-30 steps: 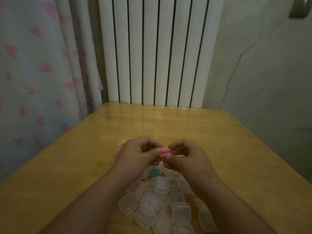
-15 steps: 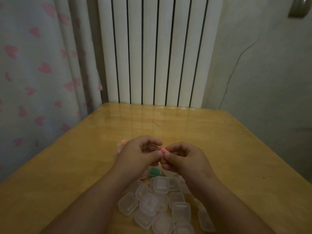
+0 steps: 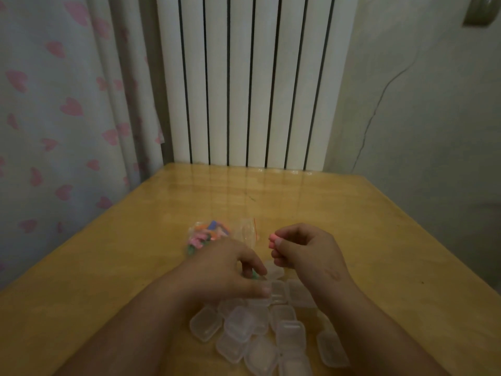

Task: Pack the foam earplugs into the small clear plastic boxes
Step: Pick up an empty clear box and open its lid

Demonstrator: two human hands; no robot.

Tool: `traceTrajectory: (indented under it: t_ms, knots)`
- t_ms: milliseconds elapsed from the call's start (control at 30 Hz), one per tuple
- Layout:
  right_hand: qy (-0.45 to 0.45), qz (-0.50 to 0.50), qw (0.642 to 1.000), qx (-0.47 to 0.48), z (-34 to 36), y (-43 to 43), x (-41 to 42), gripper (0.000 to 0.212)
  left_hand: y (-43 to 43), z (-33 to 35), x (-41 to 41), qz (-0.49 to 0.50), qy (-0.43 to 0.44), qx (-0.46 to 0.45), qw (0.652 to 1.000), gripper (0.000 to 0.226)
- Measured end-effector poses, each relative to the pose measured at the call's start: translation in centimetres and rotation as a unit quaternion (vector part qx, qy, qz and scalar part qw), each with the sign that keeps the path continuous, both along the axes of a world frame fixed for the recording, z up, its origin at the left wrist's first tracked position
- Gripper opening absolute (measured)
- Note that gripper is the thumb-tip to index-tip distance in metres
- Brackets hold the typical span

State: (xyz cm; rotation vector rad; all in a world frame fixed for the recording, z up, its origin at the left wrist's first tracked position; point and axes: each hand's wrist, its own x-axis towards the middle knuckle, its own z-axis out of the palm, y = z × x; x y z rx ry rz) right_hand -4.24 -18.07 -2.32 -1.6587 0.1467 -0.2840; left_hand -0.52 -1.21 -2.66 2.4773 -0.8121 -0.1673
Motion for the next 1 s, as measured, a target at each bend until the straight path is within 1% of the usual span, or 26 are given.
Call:
traceTrajectory:
  t_ms: [33,100,133,200,300,367,433,533,633,700,767,833,900,1000]
  knots:
    - [0.000,0.000,1.000,0.000,0.02,0.01,-0.01,0.006,0.04,-0.04,-0.04,-0.011,-0.002,0.017,1.000,0.033]
    - [-0.002,0.002,1.000,0.007,0.16,0.00,-0.03,0.005,0.04,-0.11,-0.04,-0.023,0.005,-0.002,1.000,0.025]
    - [-0.003,0.003,1.000,0.011,0.25,-0.06,-0.03,0.004,0.04,-0.02,-0.12,-0.024,0.012,-0.032,0.999,0.024]
    - [-0.001,0.006,1.000,0.016,0.39,-0.25,-0.04,0.011,0.08,0.12,-0.21,-0.008,0.031,-0.113,0.993,0.029]
    - [0.007,0.007,1.000,0.005,0.65,-0.46,-0.16,0.017,0.23,0.19,-0.26,0.036,0.074,-0.253,0.964,0.032]
    - [0.017,0.016,1.000,-0.006,0.74,-0.43,-0.29,0.018,0.22,0.18,-0.27,0.051,0.067,-0.316,0.945,0.035]
    - [0.038,0.036,0.999,-0.002,0.73,-0.31,-0.36,0.019,0.19,0.14,-0.18,0.052,0.050,-0.357,0.931,0.035]
    - [0.061,0.079,0.994,0.031,0.80,-0.16,-0.49,0.015,0.08,0.06,-0.12,0.053,0.037,-0.385,0.921,0.030]
    - [0.055,0.113,0.991,0.033,0.67,-0.05,-0.64,0.020,-0.04,-0.09,-0.05,0.052,0.027,-0.389,0.919,0.029]
    - [0.051,0.102,0.993,0.016,0.48,0.03,-0.62,0.016,-0.11,-0.13,-0.07,0.053,0.031,-0.385,0.921,0.030]
    - [0.049,0.081,0.995,-0.015,0.20,0.10,-0.54,0.012,-0.26,-0.02,-0.20,0.050,0.056,-0.390,0.918,0.039]
    - [0.038,0.060,0.996,-0.046,0.03,0.21,-0.49,0.011,-0.21,0.05,-0.27,0.038,0.101,-0.426,0.898,0.047]
    - [0.017,0.046,0.997,-0.060,0.04,0.33,-0.49,0.011,-0.10,0.08,-0.34,0.031,0.132,-0.448,0.884,0.046]
    - [-0.012,0.028,0.996,-0.083,0.17,0.51,-0.51,0.013,-0.26,-0.08,-0.33,0.046,0.125,-0.428,0.894,0.039]
